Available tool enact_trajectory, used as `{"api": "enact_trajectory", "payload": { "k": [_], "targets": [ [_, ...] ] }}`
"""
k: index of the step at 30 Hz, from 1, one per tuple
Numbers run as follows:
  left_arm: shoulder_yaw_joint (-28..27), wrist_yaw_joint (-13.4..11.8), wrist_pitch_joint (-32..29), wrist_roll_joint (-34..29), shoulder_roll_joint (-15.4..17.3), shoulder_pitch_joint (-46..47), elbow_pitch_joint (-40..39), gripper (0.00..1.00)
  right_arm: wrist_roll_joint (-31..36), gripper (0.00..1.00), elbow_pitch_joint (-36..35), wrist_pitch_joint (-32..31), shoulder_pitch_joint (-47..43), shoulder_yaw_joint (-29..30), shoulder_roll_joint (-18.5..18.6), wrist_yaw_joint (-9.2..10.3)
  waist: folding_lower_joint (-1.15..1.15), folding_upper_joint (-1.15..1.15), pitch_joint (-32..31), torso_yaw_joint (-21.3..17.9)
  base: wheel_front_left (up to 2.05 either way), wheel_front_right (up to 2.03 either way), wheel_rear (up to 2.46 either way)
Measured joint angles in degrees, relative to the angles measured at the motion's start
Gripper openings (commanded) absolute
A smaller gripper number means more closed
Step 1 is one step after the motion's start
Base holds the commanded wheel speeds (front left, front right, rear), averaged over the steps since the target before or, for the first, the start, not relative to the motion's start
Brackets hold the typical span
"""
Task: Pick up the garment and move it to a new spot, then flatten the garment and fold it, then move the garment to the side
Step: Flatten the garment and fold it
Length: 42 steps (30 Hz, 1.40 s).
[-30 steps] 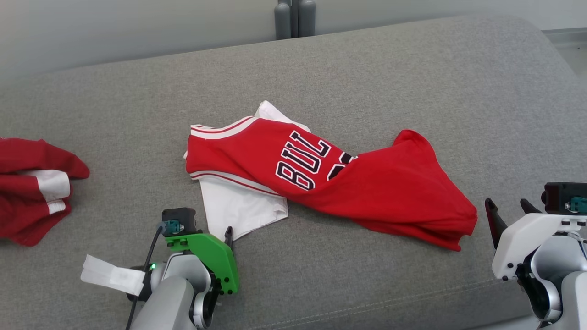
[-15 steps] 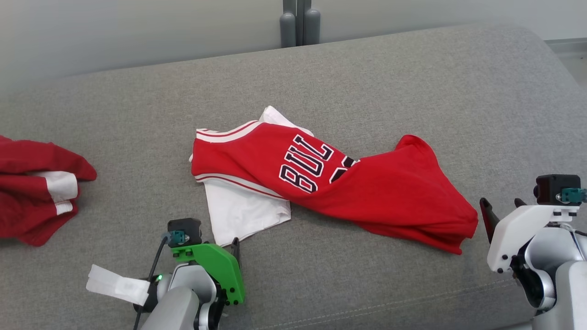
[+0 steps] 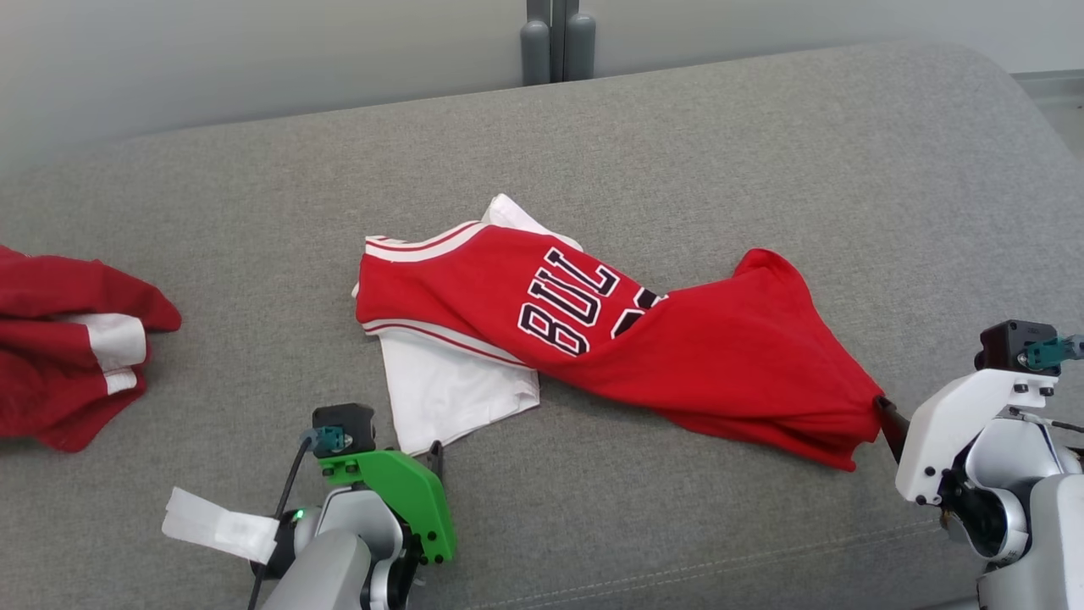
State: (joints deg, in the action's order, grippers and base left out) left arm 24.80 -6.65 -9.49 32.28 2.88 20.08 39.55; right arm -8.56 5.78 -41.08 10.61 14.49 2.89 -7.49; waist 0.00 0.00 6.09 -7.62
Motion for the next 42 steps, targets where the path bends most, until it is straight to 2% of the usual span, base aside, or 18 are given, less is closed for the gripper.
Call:
{"api": "enact_trajectory", "payload": {
  "k": [6, 9, 10, 13, 14, 21, 23, 25, 26, 27, 30, 31, 32, 34, 36, 38, 42],
  "targets": [
    [0.02, -0.36, 0.48, 0.45, -0.03, 0.01, 0.57, 0.89, -3.81, 1.00, 0.00, -2.33, -0.04, -0.62, -0.02, 0.00, 0.00, 0.00, -0.27, -0.39, 0.00, 0.00, 0.00],
    [0.25, -0.36, 0.47, 0.46, -0.02, 0.21, 0.73, 0.86, -4.47, 1.00, 0.43, -3.38, 0.04, -0.81, -0.04, 0.00, 0.00, 0.00, -0.18, -0.32, 0.00, 0.00, 0.00],
    [0.32, -0.36, 0.46, 0.52, -0.02, 0.27, 0.75, 0.82, -4.46, 1.00, 0.44, -3.77, 0.06, -0.88, -0.02, 0.00, 0.00, 0.00, -0.12, -0.28, 0.00, 0.00, 0.00],
    [0.49, -0.35, 0.34, 0.93, 0.04, 0.57, 0.86, 0.55, -4.41, 1.00, 0.42, -4.10, 0.07, -0.91, -0.03, 0.00, 0.00, 0.00, 0.06, -0.19, 0.00, 0.00, 0.00],
    [0.55, -0.35, 0.15, 1.01, 0.07, 0.65, 0.87, 0.49, -4.38, 1.00, 0.42, -4.23, 0.08, -0.90, -0.03, 0.00, 0.00, 0.00, 0.12, -0.17, 0.00, 0.00, 0.00],
    [0.93, -0.41, 0.57, 1.49, 0.02, 1.22, 0.92, 0.41, -4.26, 1.00, 0.81, -4.26, 0.35, -0.90, -0.03, 0.00, 0.00, 0.00, 0.50, -0.16, 0.00, 0.00, 0.00],
    [0.93, -0.42, 0.74, 1.66, 0.02, 1.45, 1.04, 0.21, -4.25, 1.00, 1.08, -4.21, 0.49, -0.90, -0.03, 0.00, 0.00, 0.00, 0.59, -0.19, 0.00, 0.00, 0.00],
    [0.97, -0.48, 1.01, 1.69, 0.01, 1.68, 1.16, 0.00, -4.26, 0.85, 1.35, -4.19, 0.68, -0.90, -0.03, 0.00, 0.00, 0.00, 0.64, -0.19, 0.00, 0.00, 0.00],
    [0.97, -0.48, 1.02, 1.75, -0.01, 1.69, 1.23, 0.00, -4.30, 0.83, 1.51, -4.14, 0.70, -0.89, -0.03, 0.00, 0.00, 0.00, 0.63, -0.18, 0.00, 0.00, 0.00],
    [0.98, -0.48, 1.03, 1.85, -0.01, 1.69, 1.29, 0.00, -4.38, 0.75, 1.63, -4.14, 0.73, -0.88, -0.03, 0.00, 0.00, 0.00, 0.62, -0.17, 0.00, 0.00, 0.00],
    [1.02, -0.48, 1.05, 2.07, 0.00, 1.70, 1.40, 0.00, -4.47, 0.33, 2.16, -4.23, 0.85, -0.59, -0.03, 0.00, 0.00, 0.00, 0.67, -0.11, 0.00, 0.00, 0.00],
    [1.04, -0.48, 1.07, 2.12, 0.00, 1.71, 1.40, 0.00, -4.49, 0.24, 2.33, -4.30, 0.88, -0.48, -0.03, 0.00, 0.00, 0.00, 0.71, -0.08, 0.00, 0.00, 0.00],
    [1.07, -0.48, 1.08, 2.29, 0.00, 1.75, 1.42, 0.00, -4.65, 0.21, 2.70, -4.41, 0.93, -0.26, -0.03, 0.00, 0.00, 0.00, 0.77, 0.00, 0.00, 0.00, 0.00],
    [1.09, -0.48, 1.24, 2.34, 0.02, 1.76, 1.45, 0.00, -4.88, 0.23, 3.13, -4.39, 1.19, -0.18, -0.03, 0.00, 0.00, 0.00, 0.83, 0.06, 0.00, 0.00, 0.00],
    [1.15, -0.48, 1.33, 2.36, 0.04, 1.81, 1.45, 0.00, -4.89, 0.34, 3.48, -4.34, 1.41, -0.08, -0.03, 0.00, 0.00, 0.00, 0.91, 0.13, 0.00, 0.00, 0.00],
    [1.21, -0.48, 1.49, 2.37, 0.10, 1.86, 1.45, 0.00, -4.88, 0.37, 3.97, -4.21, 1.50, 0.05, -0.03, 0.00, 0.00, 0.00, 1.02, 0.21, 0.00, 0.00, 0.00],
    [1.40, -0.48, 1.51, 2.41, 0.20, 2.06, 1.42, 0.00, -5.02, 0.23, 5.04, -3.77, 2.25, 0.22, -0.03, 0.00, 0.00, 0.00, 1.30, 0.39, 0.00, 0.00, 0.00]
  ]
}}
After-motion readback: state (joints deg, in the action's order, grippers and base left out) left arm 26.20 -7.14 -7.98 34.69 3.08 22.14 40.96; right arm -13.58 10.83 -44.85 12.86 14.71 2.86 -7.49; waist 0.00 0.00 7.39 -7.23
